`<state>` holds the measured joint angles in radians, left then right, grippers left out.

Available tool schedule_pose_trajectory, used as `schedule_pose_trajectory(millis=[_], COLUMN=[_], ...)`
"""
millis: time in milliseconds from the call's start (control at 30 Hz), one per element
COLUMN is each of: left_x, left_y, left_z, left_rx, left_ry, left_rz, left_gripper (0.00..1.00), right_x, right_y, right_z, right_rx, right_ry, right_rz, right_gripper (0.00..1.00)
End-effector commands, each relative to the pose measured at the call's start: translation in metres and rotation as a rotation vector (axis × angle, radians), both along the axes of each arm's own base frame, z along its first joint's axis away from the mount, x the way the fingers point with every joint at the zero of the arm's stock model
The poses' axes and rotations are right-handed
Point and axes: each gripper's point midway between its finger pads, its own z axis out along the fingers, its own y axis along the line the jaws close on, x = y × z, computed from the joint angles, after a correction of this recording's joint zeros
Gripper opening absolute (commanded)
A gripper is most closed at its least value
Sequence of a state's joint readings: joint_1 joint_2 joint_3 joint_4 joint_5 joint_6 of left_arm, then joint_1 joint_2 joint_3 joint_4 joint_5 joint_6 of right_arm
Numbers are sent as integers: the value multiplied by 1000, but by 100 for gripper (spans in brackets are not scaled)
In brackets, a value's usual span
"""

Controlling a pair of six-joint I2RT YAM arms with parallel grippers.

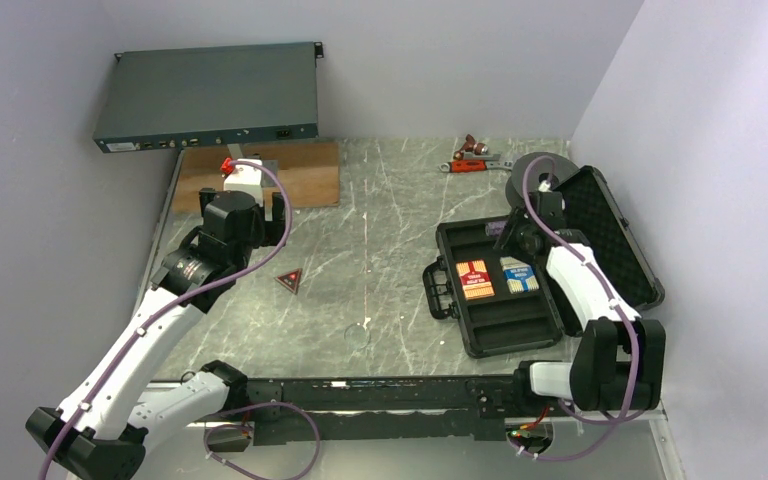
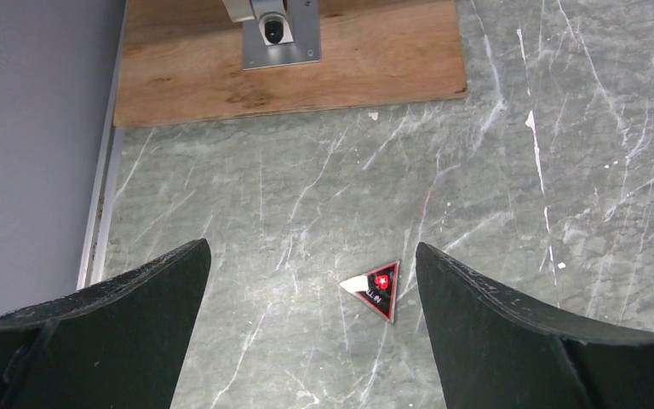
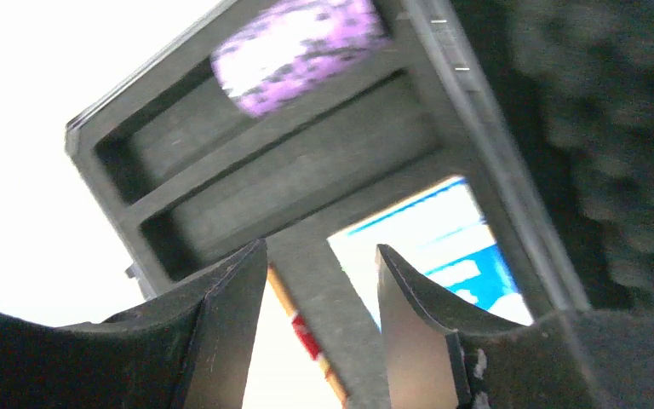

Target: Pack up texas hold em set

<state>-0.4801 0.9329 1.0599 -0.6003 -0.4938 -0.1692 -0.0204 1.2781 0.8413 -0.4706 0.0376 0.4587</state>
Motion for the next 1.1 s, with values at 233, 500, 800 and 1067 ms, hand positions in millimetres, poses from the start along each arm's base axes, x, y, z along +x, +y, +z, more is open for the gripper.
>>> schedule_pose_trajectory(millis=[233, 500, 800, 1067], left_x=[3, 4, 10, -4], left_y=[2, 2, 2, -21], left_z=[10, 9, -9, -44], left_rx=[0, 3, 34, -75], left_ry=[-42, -40, 20, 168], left_rz=[10, 13, 34, -22], left_gripper=[97, 97, 98, 100], right_x=[31, 39, 34, 16], right_y=[105, 144, 171, 153], right_z=[32, 23, 32, 71], right_rx=[49, 29, 21, -3], right_ry=[-105, -69, -78, -171], right_rz=[424, 511, 519, 444], right_gripper=[60, 66, 79, 100])
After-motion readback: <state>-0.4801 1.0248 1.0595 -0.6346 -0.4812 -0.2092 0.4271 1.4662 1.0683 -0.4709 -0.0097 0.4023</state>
